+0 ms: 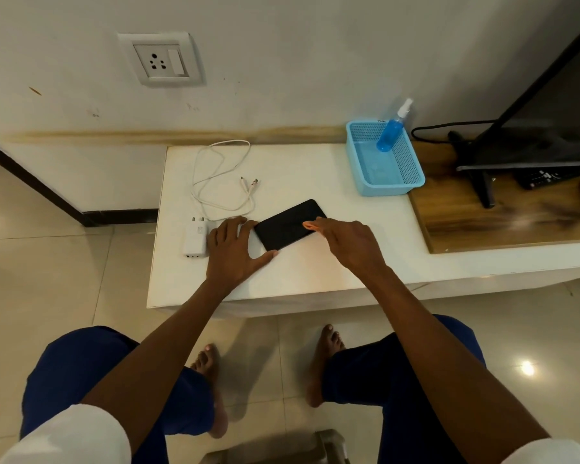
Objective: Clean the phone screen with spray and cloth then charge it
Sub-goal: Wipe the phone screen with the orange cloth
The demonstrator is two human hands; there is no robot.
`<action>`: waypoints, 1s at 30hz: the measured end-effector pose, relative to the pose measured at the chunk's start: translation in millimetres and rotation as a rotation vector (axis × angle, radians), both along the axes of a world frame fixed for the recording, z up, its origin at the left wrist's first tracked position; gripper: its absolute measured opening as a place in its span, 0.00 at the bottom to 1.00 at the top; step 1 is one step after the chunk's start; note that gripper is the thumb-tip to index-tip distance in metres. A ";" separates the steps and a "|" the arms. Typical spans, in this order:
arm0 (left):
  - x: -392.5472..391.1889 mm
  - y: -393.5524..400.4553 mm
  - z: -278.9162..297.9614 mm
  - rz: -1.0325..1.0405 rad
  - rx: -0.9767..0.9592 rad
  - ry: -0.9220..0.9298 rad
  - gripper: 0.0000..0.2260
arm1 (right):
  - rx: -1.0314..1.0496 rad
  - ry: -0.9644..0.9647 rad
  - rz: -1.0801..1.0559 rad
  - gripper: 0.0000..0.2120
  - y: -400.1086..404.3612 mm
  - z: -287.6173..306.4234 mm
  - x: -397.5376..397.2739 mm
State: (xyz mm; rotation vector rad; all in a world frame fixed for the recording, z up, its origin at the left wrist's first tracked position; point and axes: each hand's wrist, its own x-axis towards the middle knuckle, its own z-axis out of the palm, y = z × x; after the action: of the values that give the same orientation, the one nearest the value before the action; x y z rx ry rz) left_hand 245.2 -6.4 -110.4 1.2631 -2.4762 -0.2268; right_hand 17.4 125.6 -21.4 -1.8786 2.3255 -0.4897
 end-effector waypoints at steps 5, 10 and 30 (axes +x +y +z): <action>-8.4 24.7 9.4 0.090 0.076 0.023 0.38 | 0.053 -0.088 -0.164 0.15 1.3 -10.1 -3.1; -20.6 64.2 13.4 0.225 0.169 -0.092 0.44 | 0.132 -0.099 -0.185 0.16 5.4 -6.9 0.4; -36.6 75.5 11.3 -0.319 0.127 -0.100 0.22 | 0.182 -0.061 -0.249 0.15 33.5 -8.1 -16.6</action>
State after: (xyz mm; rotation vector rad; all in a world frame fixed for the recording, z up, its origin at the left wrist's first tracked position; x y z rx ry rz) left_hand 208.5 69.1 -99.1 0.9376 -2.7816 -0.4152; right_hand 0.8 159.1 -29.5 -1.4845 2.4820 -0.3389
